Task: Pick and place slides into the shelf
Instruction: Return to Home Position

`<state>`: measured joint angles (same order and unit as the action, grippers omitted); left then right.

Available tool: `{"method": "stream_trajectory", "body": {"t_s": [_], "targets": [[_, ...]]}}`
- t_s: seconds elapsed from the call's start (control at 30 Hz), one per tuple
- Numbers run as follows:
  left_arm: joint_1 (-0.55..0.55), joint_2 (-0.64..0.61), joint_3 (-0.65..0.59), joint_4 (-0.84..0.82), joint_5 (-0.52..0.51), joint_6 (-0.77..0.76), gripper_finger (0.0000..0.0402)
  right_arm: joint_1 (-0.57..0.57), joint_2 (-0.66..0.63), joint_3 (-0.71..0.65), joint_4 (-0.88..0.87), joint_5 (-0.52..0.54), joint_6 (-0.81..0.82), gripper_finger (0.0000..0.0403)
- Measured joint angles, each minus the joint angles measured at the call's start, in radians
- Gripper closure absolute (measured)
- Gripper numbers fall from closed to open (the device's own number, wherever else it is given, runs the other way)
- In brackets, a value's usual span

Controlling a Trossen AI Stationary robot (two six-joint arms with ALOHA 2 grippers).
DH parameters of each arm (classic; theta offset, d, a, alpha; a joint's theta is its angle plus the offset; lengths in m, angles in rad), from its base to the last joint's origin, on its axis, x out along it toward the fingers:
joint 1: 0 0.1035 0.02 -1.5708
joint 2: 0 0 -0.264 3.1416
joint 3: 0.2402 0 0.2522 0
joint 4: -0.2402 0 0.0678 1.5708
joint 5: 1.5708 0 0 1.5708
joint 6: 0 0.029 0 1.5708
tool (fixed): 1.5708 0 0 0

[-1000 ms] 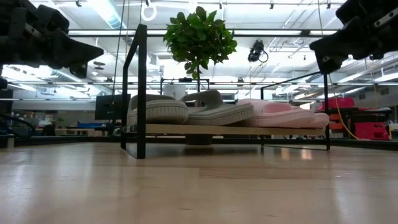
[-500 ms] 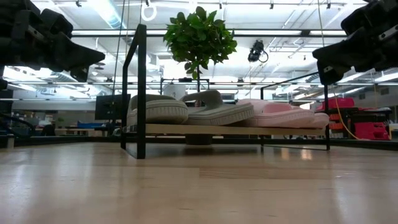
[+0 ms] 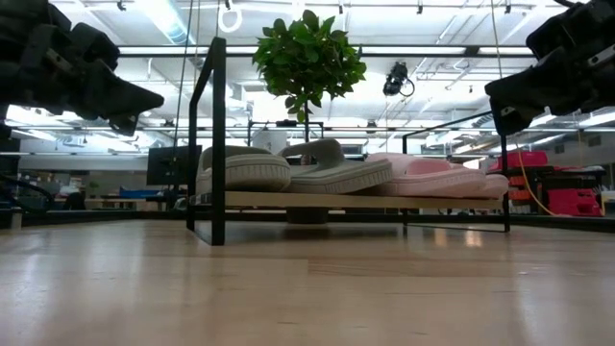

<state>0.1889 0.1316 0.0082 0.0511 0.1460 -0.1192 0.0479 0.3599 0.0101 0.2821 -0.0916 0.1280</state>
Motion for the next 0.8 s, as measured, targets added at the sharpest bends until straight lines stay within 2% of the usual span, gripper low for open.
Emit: {"method": "stream_trajectory", "body": {"t_s": [0.33, 0.63, 0.8], "targets": [[0.000, 0.025, 0.000, 0.006, -0.002, 0.034, 0.0397, 0.000, 0.000, 0.000, -0.005, -0.012, 0.000, 0.0402], [0.000, 0.025, -0.001, 0.011, 0.001, 0.026, 0.0364, 0.000, 0.000, 0.000, -0.005, -0.012, -0.031, 0.0399], [0.000, 0.025, -0.001, 0.014, 0.001, 0.028, 0.0367, 0.000, 0.000, 0.000, -0.005, -0.012, -0.038, 0.0395]]}}
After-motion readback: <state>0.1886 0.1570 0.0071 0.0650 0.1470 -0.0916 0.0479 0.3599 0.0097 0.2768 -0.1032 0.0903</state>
